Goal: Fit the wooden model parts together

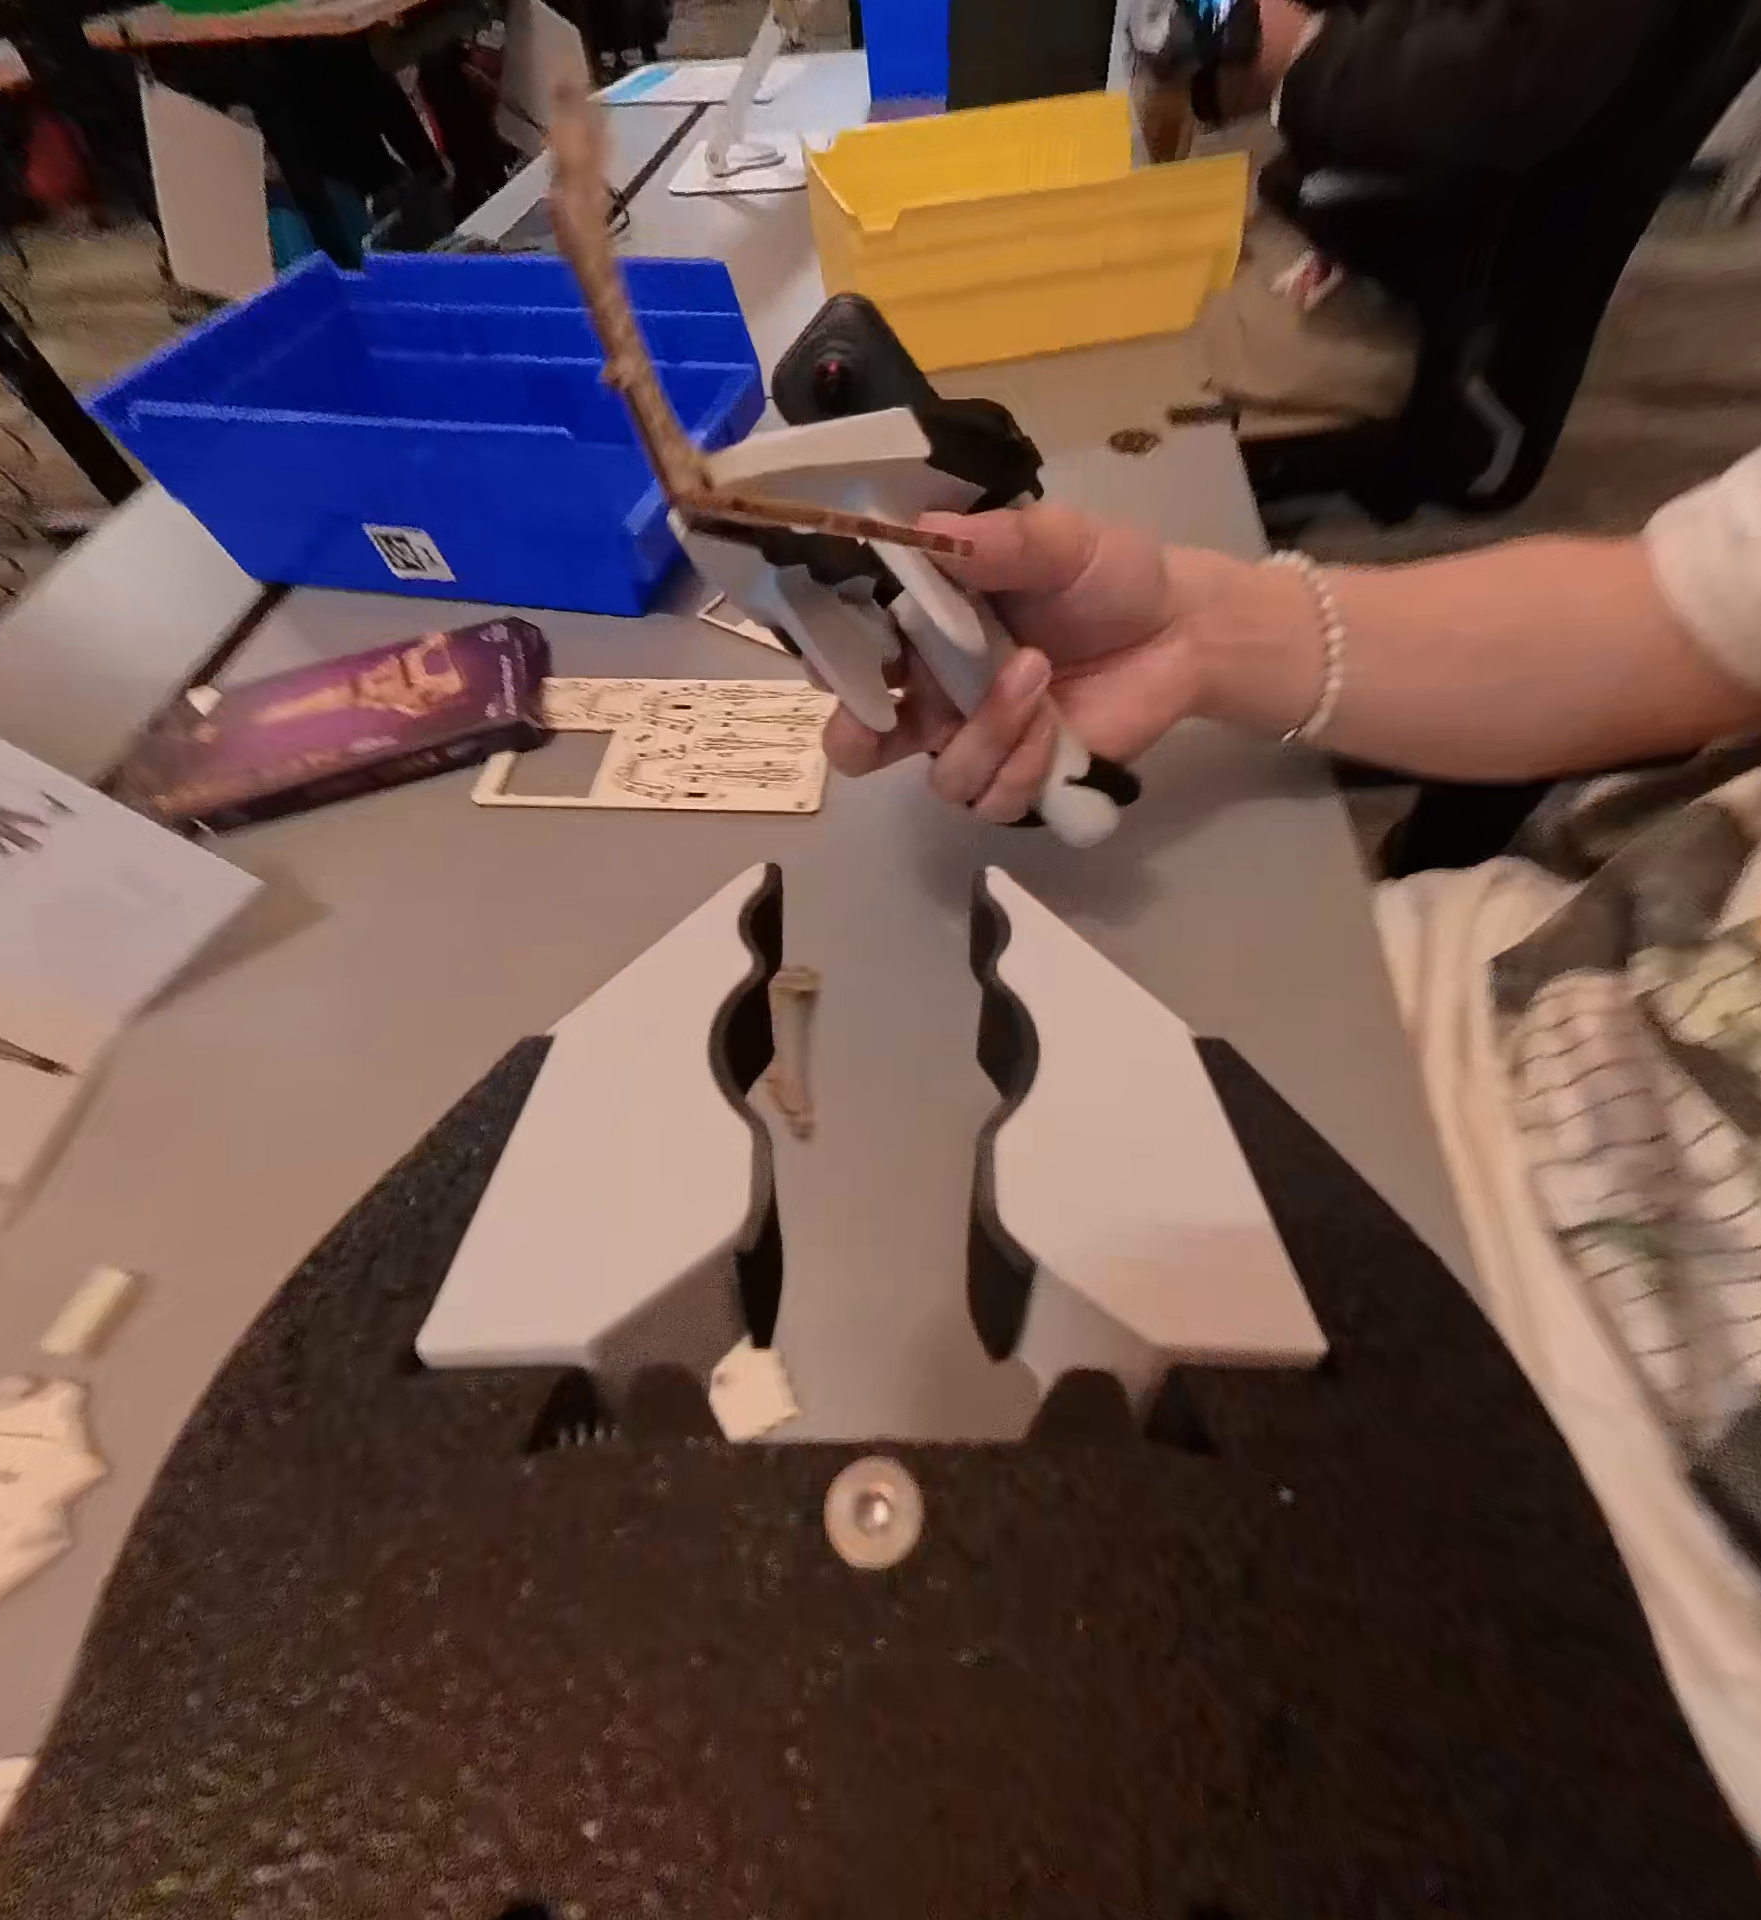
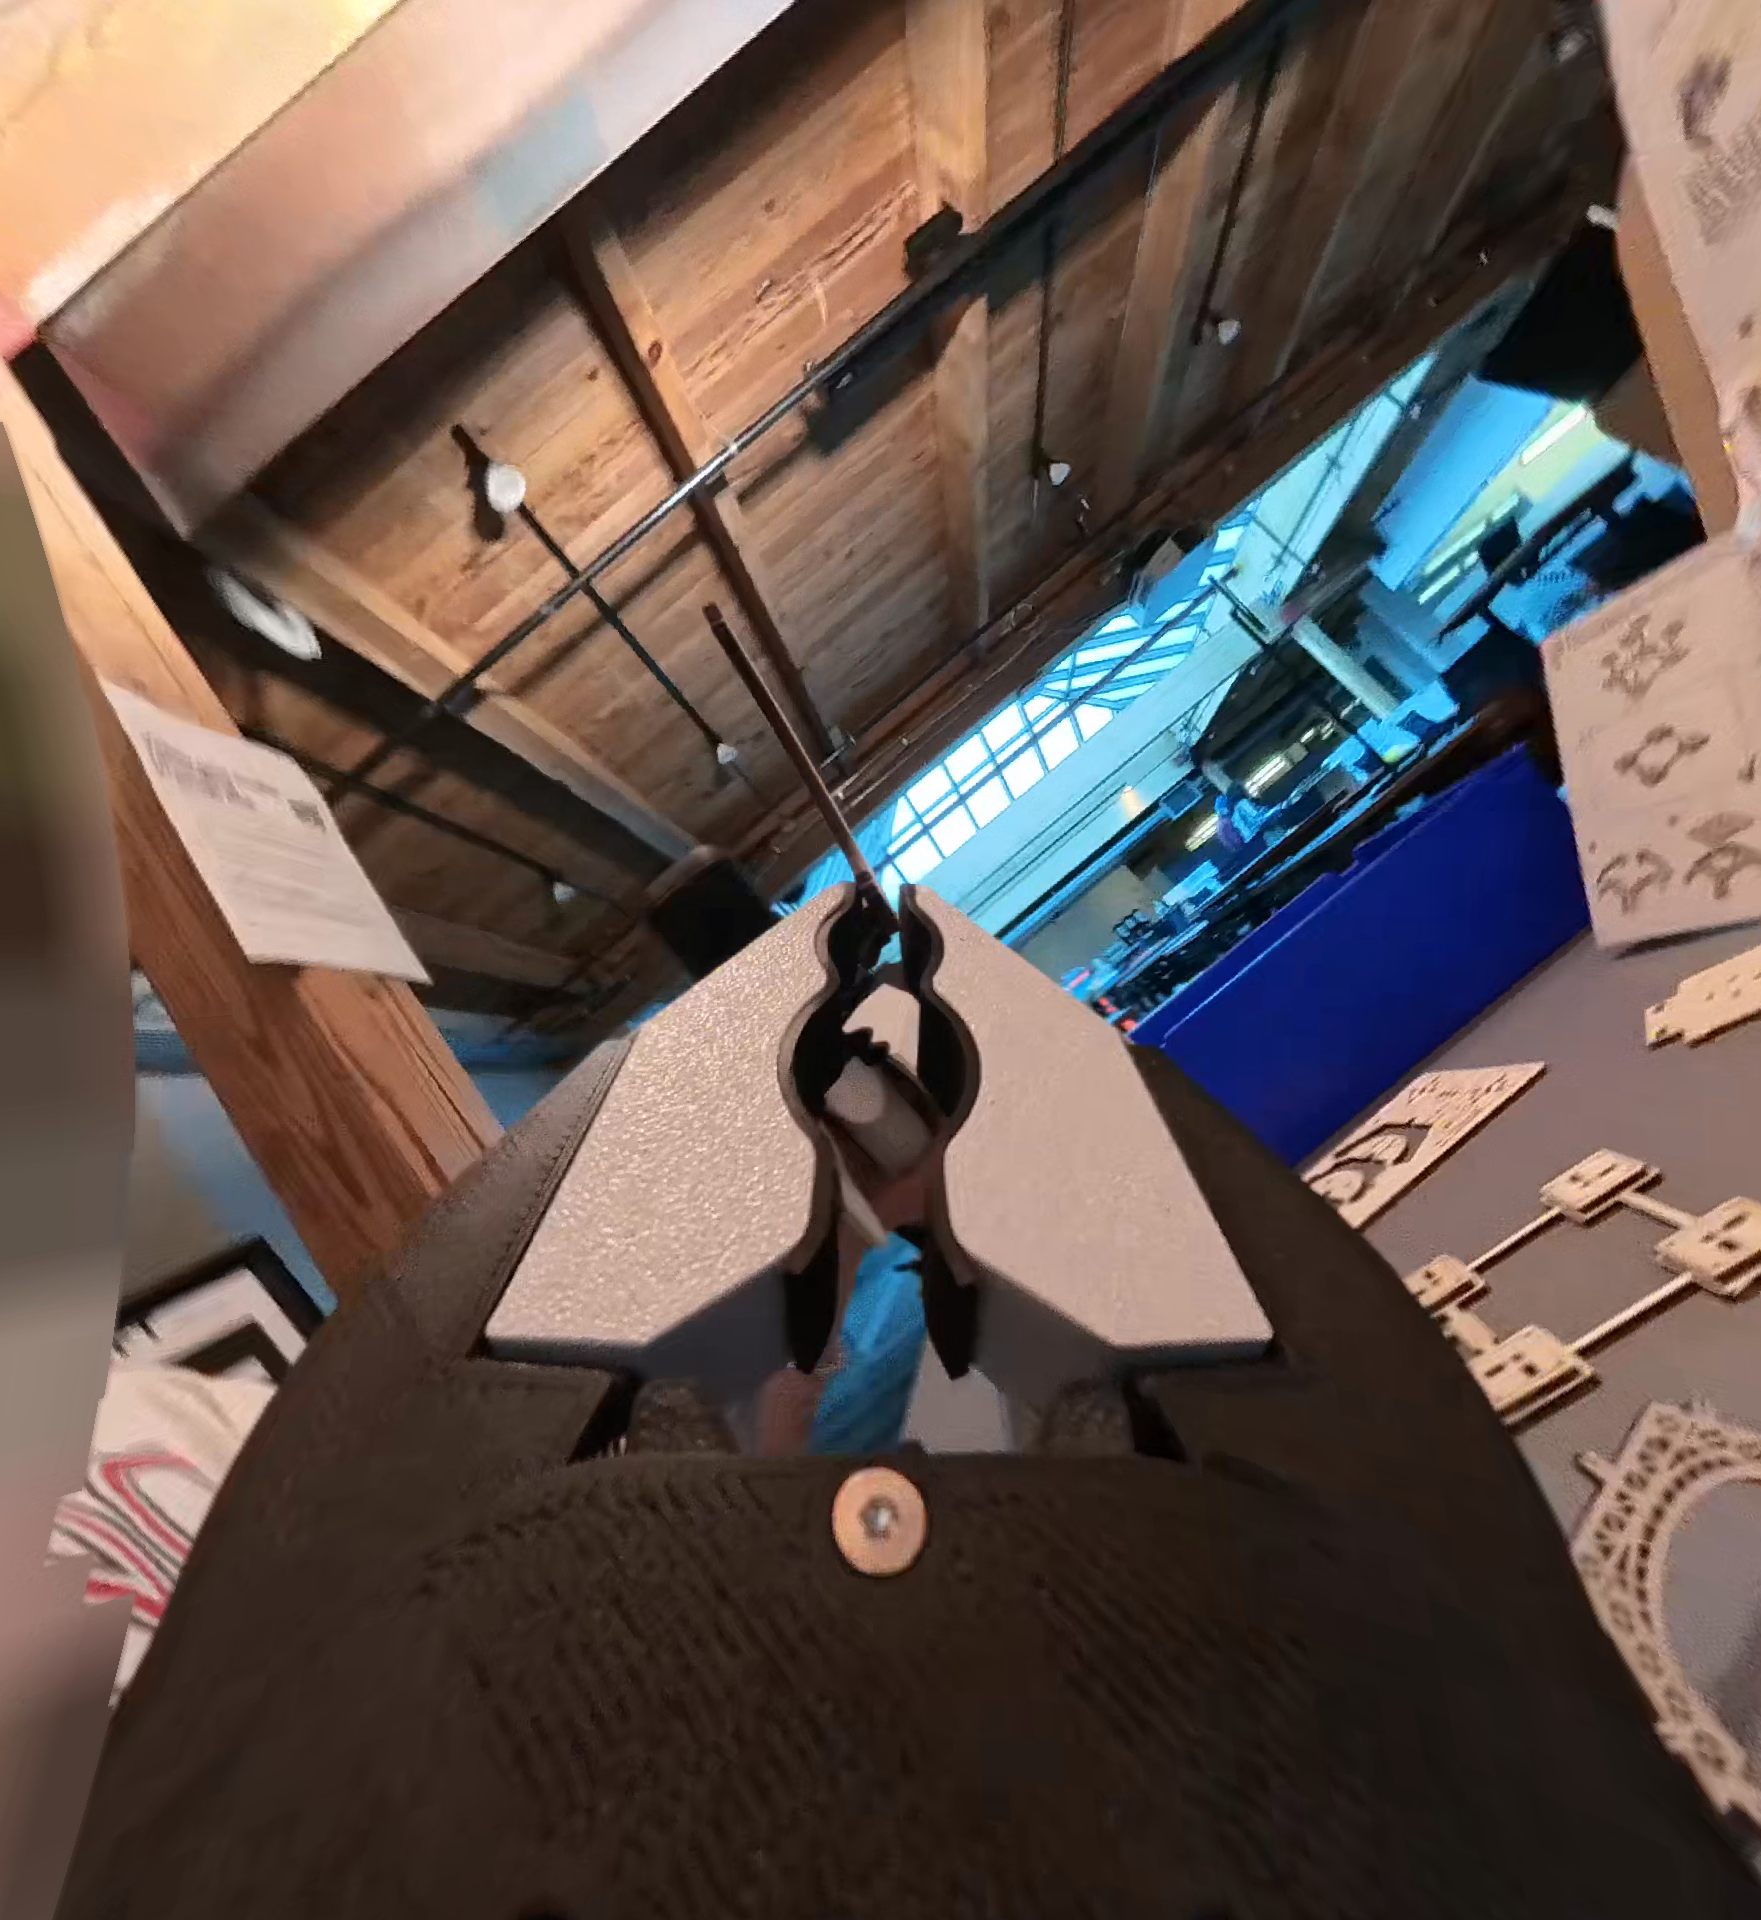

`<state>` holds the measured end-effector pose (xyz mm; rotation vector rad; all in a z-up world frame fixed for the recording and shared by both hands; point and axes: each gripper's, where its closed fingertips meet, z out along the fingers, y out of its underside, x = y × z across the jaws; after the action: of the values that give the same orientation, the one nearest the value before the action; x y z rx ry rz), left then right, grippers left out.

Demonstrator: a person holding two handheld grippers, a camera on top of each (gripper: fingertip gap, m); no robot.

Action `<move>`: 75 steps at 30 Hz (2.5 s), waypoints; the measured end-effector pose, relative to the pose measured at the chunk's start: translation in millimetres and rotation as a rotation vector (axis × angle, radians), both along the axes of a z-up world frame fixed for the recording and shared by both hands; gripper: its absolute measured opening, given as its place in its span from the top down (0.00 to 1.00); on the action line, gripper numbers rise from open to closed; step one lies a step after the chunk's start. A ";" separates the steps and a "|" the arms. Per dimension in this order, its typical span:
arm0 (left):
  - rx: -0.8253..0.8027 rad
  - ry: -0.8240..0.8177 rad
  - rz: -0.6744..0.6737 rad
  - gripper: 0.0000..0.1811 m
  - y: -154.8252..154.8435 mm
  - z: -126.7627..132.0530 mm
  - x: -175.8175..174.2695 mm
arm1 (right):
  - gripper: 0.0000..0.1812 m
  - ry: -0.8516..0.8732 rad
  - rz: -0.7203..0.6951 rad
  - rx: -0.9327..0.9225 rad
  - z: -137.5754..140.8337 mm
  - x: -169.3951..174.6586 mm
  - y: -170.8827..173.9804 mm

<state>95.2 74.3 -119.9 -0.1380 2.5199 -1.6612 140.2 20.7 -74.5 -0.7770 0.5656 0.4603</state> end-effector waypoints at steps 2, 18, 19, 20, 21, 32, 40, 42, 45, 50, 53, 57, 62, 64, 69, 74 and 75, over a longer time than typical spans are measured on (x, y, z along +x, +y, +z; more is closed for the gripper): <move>0.028 -0.104 -0.024 0.85 0.1 5.4 8.7 | 0.97 0.108 0.034 0.019 -7.0 11.1 2.5; 0.418 -1.228 -0.208 0.88 -22.3 37.5 38.9 | 0.97 0.291 0.309 0.036 -19.2 3.8 33.4; 0.424 -1.232 -0.222 0.92 -22.8 36.4 38.1 | 0.97 0.292 0.311 0.033 -19.3 4.7 33.9; 0.433 -1.236 -0.237 0.95 -22.9 35.2 37.5 | 0.97 0.292 0.311 0.030 -19.6 6.1 34.3; 0.446 -1.240 -0.258 0.98 -22.5 32.7 36.9 | 0.97 0.293 0.313 0.023 -20.3 7.1 35.2; 0.707 -1.102 -0.487 1.00 10.8 -3.6 45.2 | 0.73 0.082 0.273 -0.363 -44.9 -0.8 28.6; 1.017 -0.823 -0.885 1.00 26.7 -80.2 55.0 | 0.62 -0.641 -0.126 -1.438 -135.0 5.6 9.9; 1.059 -0.775 -0.952 1.00 23.7 -90.8 58.2 | 0.67 -0.732 -0.111 -1.491 -145.6 4.0 17.1; 1.095 -0.678 -1.034 1.00 21.0 -103.8 57.6 | 0.74 -0.766 -0.096 -1.457 -151.0 5.1 27.2; 1.191 -0.563 -1.092 1.00 23.5 -116.7 63.3 | 0.73 -0.802 -0.060 -1.525 -168.6 11.5 24.8; 1.200 -0.506 -1.119 1.00 20.9 -121.4 61.0 | 0.73 -0.816 -0.019 -1.563 -177.1 16.1 19.8; 1.250 -0.489 -1.113 1.00 16.2 -123.2 63.9 | 0.76 -0.822 0.095 -1.553 -183.3 16.0 9.2; 1.257 -0.405 -1.119 1.00 14.2 -125.7 54.1 | 0.75 -0.888 0.224 -1.479 -186.1 10.9 3.6; 1.269 -0.416 -1.080 0.95 14.0 -126.2 57.6 | 0.72 -0.896 0.161 -1.480 -182.2 19.8 6.6; 1.225 -0.326 -1.002 0.96 18.9 -116.3 52.4 | 0.74 -0.847 0.152 -1.439 -179.1 18.2 17.8; 1.029 -0.293 -0.838 0.95 9.0 -101.9 43.6 | 0.87 -0.871 0.126 -1.489 -186.7 22.1 19.5; 0.985 -0.301 -0.801 0.93 6.1 -100.7 42.3 | 0.89 -0.900 0.125 -1.483 -186.3 21.0 20.2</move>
<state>137.5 80.4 -220.6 1.2037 2.9313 -0.2651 161.2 40.9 -260.8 -2.2718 -0.1113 -0.3354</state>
